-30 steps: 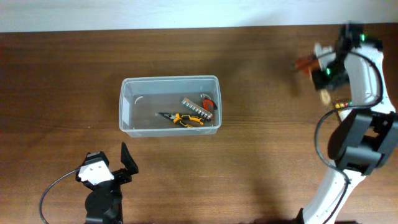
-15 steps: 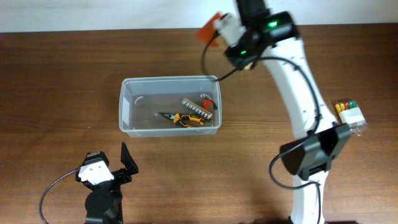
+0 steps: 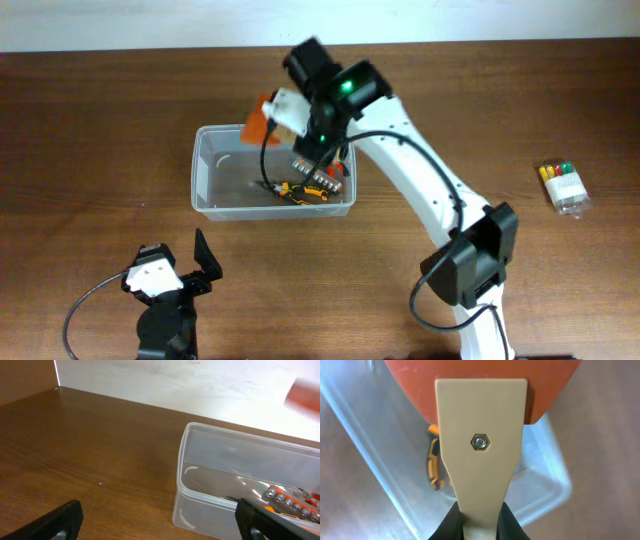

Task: Pack container
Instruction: 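Carry the orange scraper left and drop it into the container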

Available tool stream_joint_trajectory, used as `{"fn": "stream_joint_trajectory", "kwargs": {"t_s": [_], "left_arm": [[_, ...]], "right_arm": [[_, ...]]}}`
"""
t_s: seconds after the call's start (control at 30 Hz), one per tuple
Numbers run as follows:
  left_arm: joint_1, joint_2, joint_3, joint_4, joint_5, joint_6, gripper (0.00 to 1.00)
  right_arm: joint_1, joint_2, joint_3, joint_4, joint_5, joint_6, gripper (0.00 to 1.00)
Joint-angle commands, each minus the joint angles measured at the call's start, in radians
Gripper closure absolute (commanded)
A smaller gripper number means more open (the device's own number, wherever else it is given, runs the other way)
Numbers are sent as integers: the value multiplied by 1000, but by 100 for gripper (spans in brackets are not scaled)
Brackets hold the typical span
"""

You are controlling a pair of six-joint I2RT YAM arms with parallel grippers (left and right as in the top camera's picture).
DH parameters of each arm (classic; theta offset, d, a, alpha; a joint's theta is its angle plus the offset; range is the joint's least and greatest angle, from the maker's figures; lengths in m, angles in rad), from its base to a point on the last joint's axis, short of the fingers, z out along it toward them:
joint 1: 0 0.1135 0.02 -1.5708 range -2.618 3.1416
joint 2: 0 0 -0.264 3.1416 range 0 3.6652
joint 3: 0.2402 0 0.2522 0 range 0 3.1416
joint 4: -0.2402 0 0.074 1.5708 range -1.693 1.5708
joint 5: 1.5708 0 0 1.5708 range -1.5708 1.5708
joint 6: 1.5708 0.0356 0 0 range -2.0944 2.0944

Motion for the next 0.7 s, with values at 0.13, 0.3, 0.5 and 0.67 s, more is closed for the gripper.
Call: {"fn": "stream_joint_trajectory", "kwargs": {"t_s": [0.13,0.3,0.5,0.67], "left_arm": [[-3,-5,-3,-2,-3,9,1],[-3,-5,-3,-2,-3,9,1],[-3,-5,-3,-2,-3,9,1],[-3,-5,-3,-2,-3,9,1]], "right_arm": [[24,-15,-251,108,-36,-50,96],[23,-14,-309,153,-36,-50,87],[23,-13,-309,170,-35,-50,56],[22,-13,-254,150,-19,-45,48]]}}
